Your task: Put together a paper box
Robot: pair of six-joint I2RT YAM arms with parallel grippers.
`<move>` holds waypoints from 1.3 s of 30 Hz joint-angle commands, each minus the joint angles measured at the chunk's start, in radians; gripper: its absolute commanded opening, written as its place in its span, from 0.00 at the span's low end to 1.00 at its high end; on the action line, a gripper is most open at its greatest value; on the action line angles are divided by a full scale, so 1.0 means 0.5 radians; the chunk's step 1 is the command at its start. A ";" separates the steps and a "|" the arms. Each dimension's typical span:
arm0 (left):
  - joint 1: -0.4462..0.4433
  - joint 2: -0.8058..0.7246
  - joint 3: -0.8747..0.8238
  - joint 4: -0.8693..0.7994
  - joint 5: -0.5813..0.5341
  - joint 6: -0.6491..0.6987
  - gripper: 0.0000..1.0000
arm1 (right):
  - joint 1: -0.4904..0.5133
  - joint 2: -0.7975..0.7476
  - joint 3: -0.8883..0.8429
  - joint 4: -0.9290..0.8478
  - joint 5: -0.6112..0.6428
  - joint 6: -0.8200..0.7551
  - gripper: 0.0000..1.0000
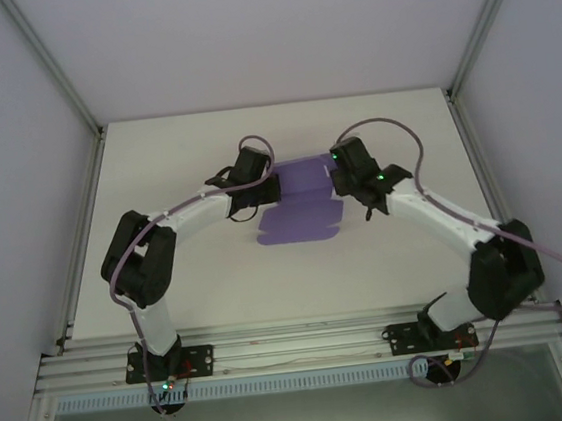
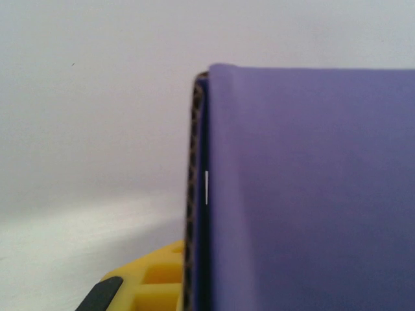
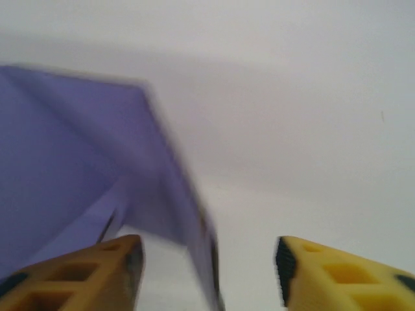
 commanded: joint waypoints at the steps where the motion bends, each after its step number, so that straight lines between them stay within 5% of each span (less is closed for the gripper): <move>1: 0.006 -0.047 -0.002 0.094 0.047 0.080 0.00 | -0.003 -0.301 -0.104 -0.031 -0.207 -0.099 0.70; 8: 0.007 -0.087 -0.035 0.144 0.075 0.127 0.00 | -0.328 -0.824 -0.374 0.220 -0.420 0.076 0.83; 13: 0.009 -0.117 -0.055 0.187 0.111 0.142 0.00 | -0.651 -0.766 -0.363 0.192 -0.528 0.226 0.84; 22: 0.007 -0.175 -0.090 0.215 0.124 0.172 0.00 | -0.799 -0.315 -0.259 0.322 -1.326 0.148 0.82; 30: 0.008 -0.146 -0.069 0.211 0.114 0.154 0.00 | -0.787 -0.086 -0.207 0.469 -2.398 0.066 0.73; 39: 0.006 -0.124 -0.015 0.186 0.157 0.168 0.00 | -0.671 0.124 -0.095 0.403 -2.252 -0.012 0.61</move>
